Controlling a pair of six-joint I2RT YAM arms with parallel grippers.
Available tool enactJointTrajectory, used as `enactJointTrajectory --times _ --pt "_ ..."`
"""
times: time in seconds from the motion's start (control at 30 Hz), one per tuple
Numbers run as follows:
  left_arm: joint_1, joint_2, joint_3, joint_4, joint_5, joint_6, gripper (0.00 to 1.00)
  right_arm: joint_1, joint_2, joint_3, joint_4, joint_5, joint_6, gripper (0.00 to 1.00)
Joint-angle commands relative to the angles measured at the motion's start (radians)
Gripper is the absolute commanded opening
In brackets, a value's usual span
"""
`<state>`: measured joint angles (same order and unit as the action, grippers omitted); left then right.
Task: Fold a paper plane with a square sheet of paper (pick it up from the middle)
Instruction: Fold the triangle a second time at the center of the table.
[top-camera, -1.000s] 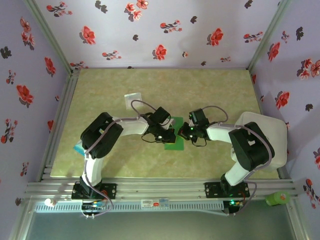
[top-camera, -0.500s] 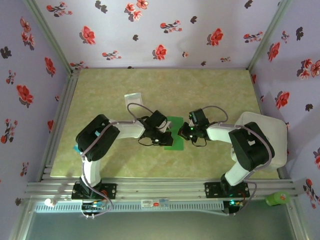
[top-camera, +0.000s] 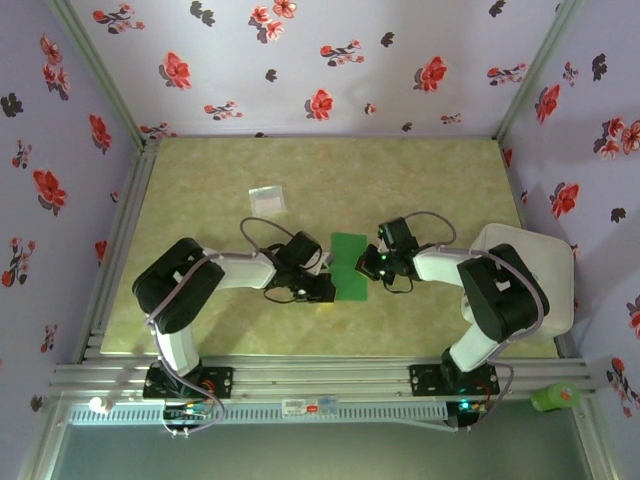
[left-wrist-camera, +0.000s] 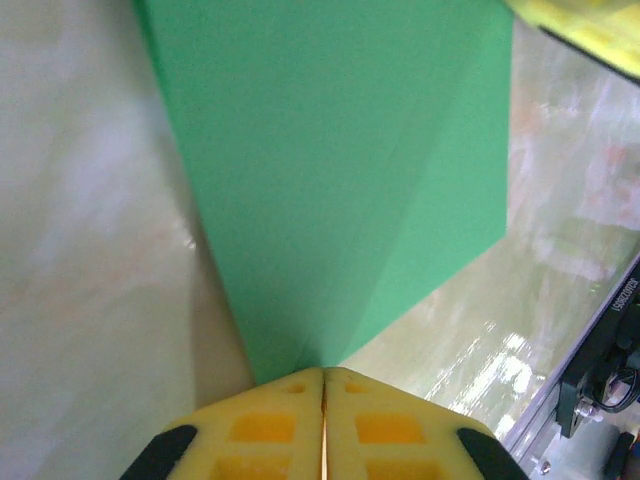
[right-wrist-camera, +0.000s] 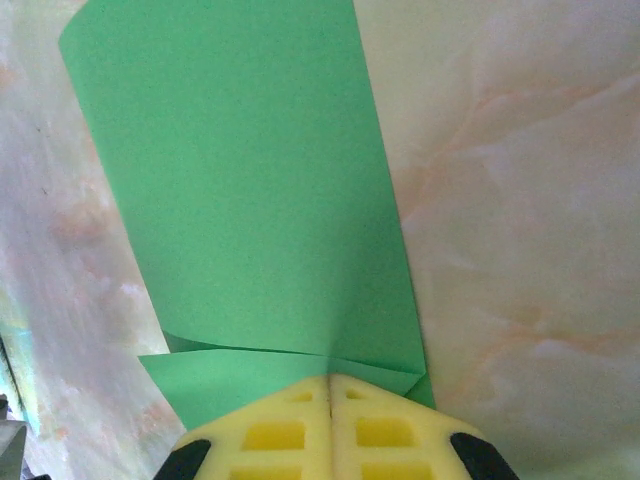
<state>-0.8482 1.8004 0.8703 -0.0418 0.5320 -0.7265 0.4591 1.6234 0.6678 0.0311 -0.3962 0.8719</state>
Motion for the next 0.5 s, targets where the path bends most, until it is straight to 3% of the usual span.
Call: enactJointTrajectory --times 0.0,0.17,0.47 --pt "0.0 -0.064 -0.03 -0.067 0.014 -0.015 0.09 -0.002 0.037 -0.023 -0.125 0.103 -0.017 0.0" --pt "0.033 -0.128 -0.009 0.011 0.026 -0.028 0.09 -0.002 0.032 -0.016 -0.131 0.102 -0.019 0.0" --pt "0.07 0.04 0.119 0.049 0.079 -0.034 0.09 -0.002 0.029 -0.008 -0.125 0.092 -0.013 0.0"
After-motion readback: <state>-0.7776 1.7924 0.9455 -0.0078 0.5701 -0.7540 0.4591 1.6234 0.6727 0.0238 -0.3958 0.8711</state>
